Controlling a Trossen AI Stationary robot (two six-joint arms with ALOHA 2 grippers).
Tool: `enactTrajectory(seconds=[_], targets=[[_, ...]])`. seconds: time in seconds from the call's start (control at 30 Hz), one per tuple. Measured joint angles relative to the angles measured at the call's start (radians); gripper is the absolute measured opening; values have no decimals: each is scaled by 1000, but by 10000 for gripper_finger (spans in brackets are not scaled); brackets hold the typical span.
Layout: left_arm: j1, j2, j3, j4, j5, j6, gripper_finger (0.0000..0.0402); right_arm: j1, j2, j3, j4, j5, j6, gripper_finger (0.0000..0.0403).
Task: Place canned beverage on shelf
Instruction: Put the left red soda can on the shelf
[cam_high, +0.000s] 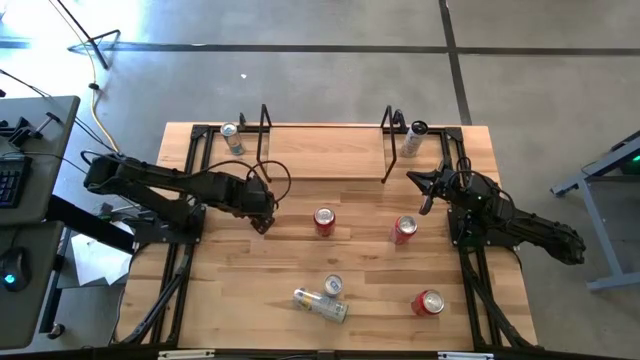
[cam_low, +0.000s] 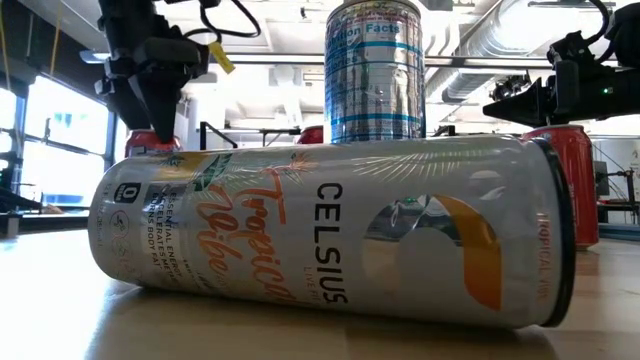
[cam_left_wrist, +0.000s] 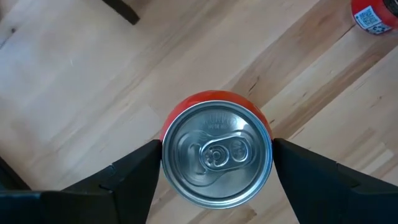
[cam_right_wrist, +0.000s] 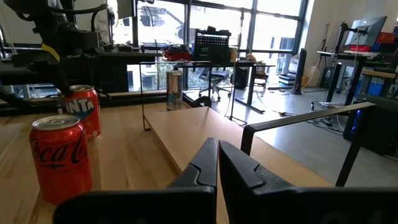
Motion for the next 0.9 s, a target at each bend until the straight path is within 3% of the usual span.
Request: enactTrajectory(seconds=[0.27, 0.6, 0.9], targets=[[26, -10, 0, 4, -6, 104, 230, 0, 0, 0, 0, 0, 0, 0], [55, -9, 87, 0, -35, 306, 230, 0, 0, 0, 0, 0, 0, 0], [149, -1, 294, 36, 10, 512, 230, 0, 0, 0, 0, 0, 0, 0]])
